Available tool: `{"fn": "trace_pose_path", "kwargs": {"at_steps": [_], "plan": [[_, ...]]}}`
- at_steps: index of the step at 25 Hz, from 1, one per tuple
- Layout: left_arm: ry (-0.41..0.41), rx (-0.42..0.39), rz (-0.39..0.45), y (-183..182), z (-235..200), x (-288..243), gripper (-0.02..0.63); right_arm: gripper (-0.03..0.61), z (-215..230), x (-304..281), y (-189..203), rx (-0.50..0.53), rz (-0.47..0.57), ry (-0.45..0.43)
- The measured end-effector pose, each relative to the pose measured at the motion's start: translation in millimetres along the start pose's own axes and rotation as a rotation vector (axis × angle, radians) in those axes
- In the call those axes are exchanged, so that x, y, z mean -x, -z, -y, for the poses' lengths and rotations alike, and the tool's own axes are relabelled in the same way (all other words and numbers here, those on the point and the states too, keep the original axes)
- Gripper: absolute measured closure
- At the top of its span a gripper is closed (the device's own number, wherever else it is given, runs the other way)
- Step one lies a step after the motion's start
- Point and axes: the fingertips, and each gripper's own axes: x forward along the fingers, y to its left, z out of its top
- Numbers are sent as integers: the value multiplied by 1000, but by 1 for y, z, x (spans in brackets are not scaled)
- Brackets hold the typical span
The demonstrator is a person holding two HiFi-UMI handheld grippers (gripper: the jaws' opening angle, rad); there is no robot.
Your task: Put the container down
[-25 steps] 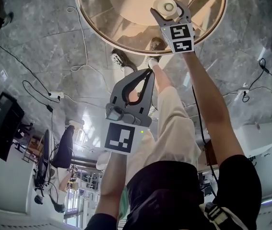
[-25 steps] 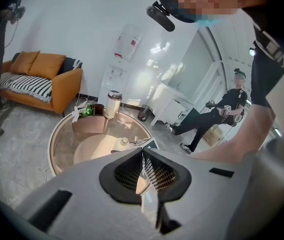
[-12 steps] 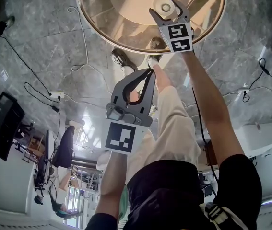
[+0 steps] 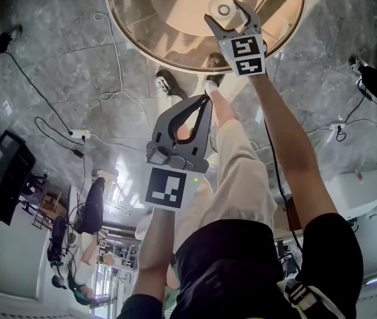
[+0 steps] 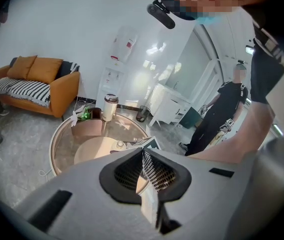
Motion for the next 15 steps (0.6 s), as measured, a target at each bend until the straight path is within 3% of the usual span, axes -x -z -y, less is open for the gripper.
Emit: {"fn": "trace_pose_path", "kwargs": {"at_steps": [15], "plan": [[44,-81,59,-24,23,48,594,261,-23,78,-30,-14,37,86]]}}
